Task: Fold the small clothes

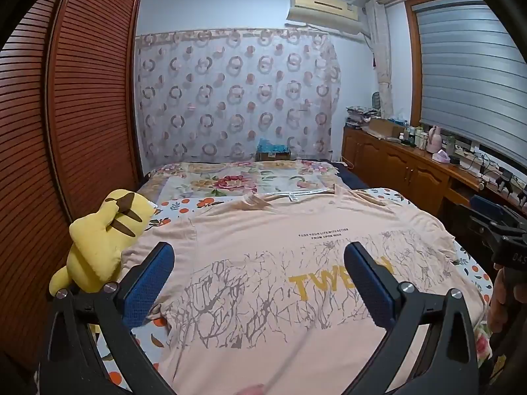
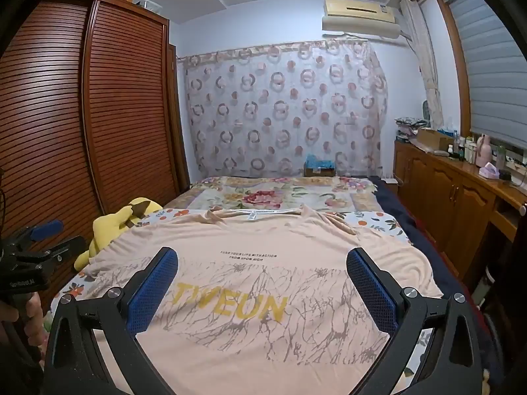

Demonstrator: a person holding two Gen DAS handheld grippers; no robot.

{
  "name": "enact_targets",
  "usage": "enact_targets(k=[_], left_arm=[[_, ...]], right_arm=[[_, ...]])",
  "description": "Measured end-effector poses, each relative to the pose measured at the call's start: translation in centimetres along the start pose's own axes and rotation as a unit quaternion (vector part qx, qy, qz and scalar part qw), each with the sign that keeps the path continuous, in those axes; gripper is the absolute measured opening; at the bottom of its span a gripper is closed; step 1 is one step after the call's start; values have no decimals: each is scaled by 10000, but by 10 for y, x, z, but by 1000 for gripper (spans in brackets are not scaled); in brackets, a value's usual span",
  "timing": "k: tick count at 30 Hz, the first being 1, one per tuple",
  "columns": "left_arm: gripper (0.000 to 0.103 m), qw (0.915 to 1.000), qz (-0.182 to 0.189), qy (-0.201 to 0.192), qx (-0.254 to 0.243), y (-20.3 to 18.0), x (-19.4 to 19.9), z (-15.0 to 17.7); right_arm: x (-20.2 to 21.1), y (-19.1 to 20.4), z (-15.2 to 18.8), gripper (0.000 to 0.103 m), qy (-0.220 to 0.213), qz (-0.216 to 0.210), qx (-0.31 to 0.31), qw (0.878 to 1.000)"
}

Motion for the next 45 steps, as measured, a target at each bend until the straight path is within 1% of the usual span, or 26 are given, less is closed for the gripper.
enact_targets(k=[8, 11, 45], left_arm=[[103, 10000, 19, -2, 13, -2, 4, 0], [103, 10000, 31, 44, 10, -1, 0, 1], [103, 10000, 15, 21, -5, -1, 0, 0]], right_arm=[[0, 0, 0, 102, 11, 16, 18, 10000], [-1, -1, 1, 102, 23, -17, -33, 10000], [-2, 1, 2, 102, 40, -5, -51, 10000]])
Point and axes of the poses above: each gripper's, at about its wrist camera, not at the fingertips, and x roughly against the way its jaws point, y to its left, z to its underside, the point moved 9 cm from there along -x, roughly the way its jaws point, and after that the axes turned 12 degrees about x, right-handed, at the moved point
